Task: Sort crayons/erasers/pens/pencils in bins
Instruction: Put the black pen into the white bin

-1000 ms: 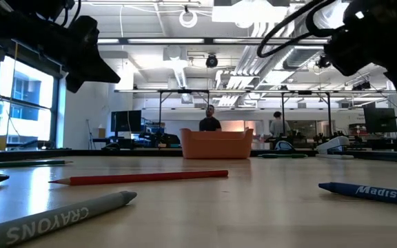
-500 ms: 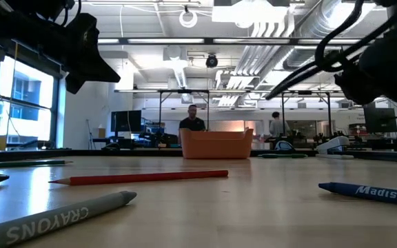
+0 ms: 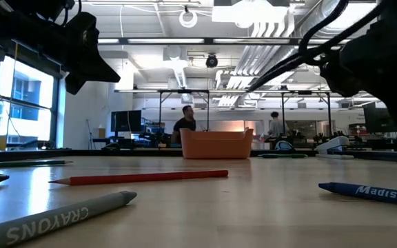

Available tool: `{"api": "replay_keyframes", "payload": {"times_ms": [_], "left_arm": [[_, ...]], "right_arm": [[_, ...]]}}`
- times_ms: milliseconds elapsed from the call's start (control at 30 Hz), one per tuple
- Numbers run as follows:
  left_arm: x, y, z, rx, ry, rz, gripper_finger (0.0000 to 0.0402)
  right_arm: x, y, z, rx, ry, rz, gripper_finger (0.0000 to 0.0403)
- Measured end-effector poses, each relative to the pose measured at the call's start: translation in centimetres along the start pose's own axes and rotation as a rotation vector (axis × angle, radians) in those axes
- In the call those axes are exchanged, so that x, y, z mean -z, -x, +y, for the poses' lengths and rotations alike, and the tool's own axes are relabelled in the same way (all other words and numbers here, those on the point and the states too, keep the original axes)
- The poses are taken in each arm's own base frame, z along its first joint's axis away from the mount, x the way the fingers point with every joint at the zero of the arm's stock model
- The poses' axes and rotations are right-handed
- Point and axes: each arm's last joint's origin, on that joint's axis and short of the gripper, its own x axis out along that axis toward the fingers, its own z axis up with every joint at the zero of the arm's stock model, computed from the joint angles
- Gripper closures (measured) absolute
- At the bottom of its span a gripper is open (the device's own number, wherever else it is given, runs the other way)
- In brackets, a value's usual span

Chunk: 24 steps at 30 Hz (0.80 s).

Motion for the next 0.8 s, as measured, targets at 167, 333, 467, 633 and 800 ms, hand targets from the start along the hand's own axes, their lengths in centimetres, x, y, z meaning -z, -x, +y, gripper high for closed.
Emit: {"api": "replay_keyframes", "payload": {"times_ms": [167, 333, 467, 633, 800], "left_arm": [[0.0, 0.0, 0.0, 0.001, -0.010, 0.000, 0.0401], [0.0, 0.0, 0.0, 0.000, -0.010, 0.000, 0.0401], [0.0, 0.0, 0.0, 0.002, 0.000, -0.001, 0.0401], [0.1, 0.0, -0.2, 0.059, 0.021, 0.026, 0.0401], [0.1, 0.0, -0.2, 0.081, 0.061, 0.039, 0.0401]], "right_arm": [[0.0, -1.1, 0.0, 0.042, 0.035, 0.009, 0.0270], [0.1, -2.0, 0.1, 0.063, 0.082, 0.029, 0.0288], [0.1, -2.2, 0.0, 0.077, 0.087, 0.031, 0.0339], [0.1, -2.1, 0.0, 0.071, 0.115, 0.041, 0.0393], [-0.8, -1.1, 0.1, 0.009, 0.113, 0.050, 0.0371]]}}
